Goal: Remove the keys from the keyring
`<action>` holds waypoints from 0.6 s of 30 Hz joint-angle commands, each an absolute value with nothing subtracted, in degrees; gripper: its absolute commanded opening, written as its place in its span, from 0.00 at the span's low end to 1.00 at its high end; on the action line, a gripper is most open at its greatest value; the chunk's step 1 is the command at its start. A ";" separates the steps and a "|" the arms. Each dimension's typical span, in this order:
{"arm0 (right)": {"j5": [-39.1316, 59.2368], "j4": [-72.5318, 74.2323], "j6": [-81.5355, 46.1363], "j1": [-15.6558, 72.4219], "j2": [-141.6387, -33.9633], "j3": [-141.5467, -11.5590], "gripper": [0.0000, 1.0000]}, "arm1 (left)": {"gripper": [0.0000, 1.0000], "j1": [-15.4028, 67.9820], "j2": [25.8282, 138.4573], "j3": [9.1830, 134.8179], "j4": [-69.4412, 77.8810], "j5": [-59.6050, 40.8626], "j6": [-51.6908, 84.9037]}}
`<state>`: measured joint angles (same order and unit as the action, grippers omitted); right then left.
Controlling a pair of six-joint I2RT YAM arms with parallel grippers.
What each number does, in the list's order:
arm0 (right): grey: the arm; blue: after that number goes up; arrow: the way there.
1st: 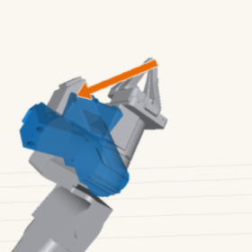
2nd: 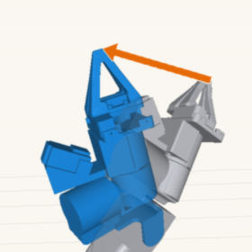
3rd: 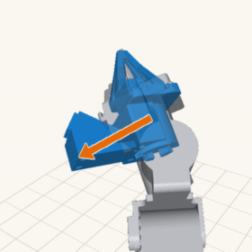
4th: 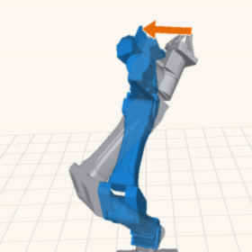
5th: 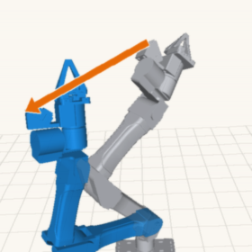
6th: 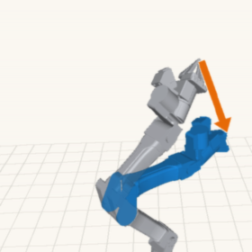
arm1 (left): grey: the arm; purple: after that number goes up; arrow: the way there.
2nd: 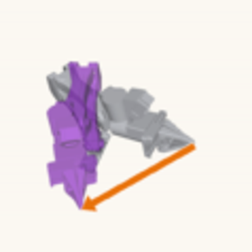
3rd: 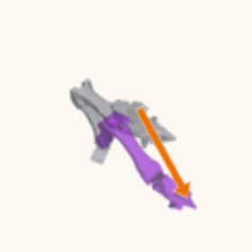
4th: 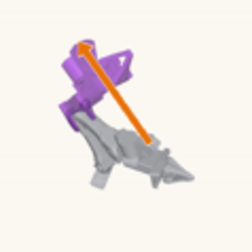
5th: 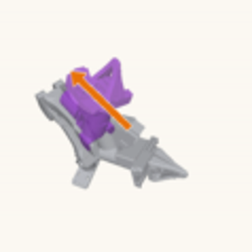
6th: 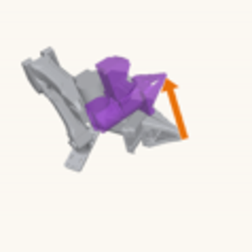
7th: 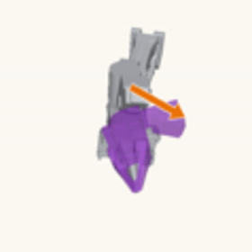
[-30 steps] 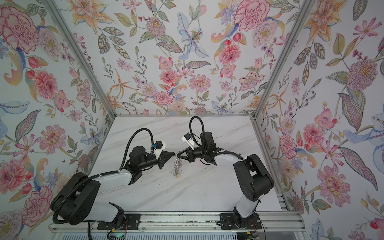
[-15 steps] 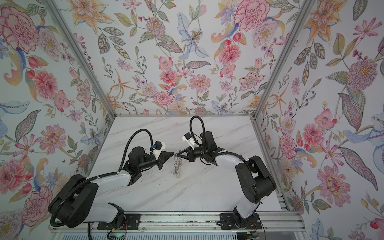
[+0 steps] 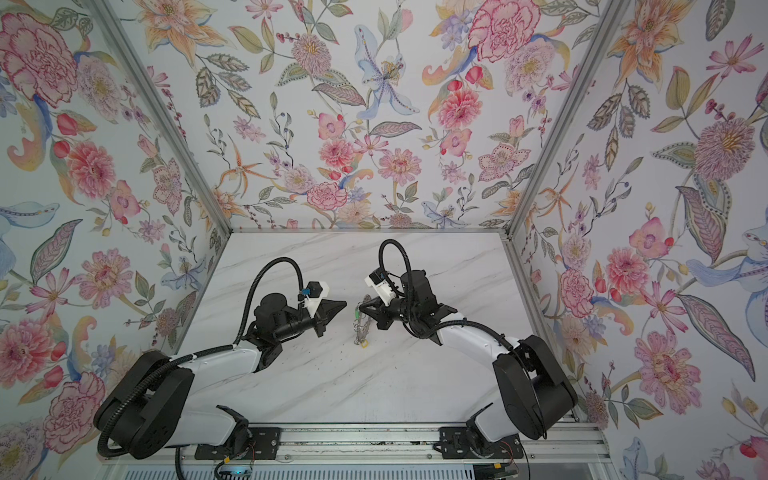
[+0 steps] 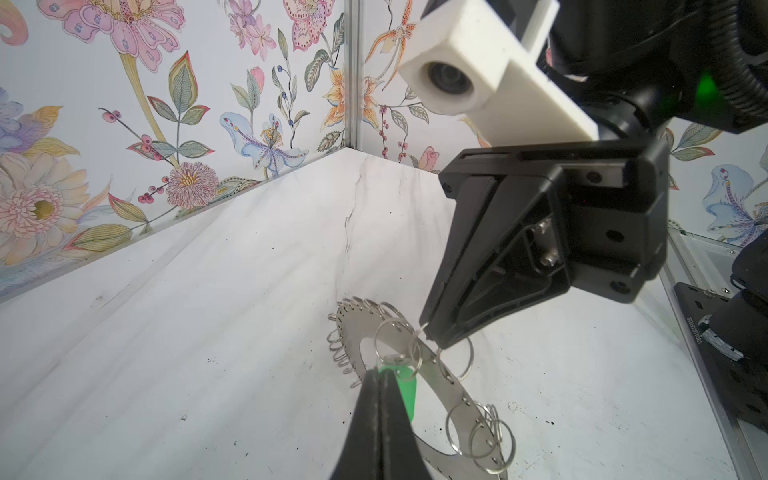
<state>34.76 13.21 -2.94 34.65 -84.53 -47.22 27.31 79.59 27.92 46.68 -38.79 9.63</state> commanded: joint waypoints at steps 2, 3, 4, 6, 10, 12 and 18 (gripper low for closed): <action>27.67 17.30 0.01 35.84 -83.08 -45.35 0.00 | 0.00 27.35 80.14 27.68 49.57 -40.08 10.21; 28.08 17.28 0.00 35.86 -83.06 -45.50 0.00 | 0.00 27.30 80.39 27.61 49.66 -40.14 10.24; 28.84 16.51 0.26 35.86 -83.05 -45.90 0.00 | 0.00 27.38 80.74 27.79 49.74 -40.57 10.28; 30.92 15.64 0.32 35.45 -83.06 -46.57 0.00 | 0.01 27.53 81.50 28.27 49.67 -42.05 10.41; 36.73 12.79 -0.32 33.52 -83.93 -48.79 0.00 | 0.12 28.36 81.74 28.73 47.66 -42.56 8.53; 40.08 12.84 -1.06 32.82 -83.90 -49.21 0.00 | 0.15 29.06 81.65 29.23 45.48 -41.67 6.74; 49.13 8.28 -1.64 31.11 -85.91 -52.61 0.00 | 0.25 31.68 81.48 30.51 39.68 -36.69 1.14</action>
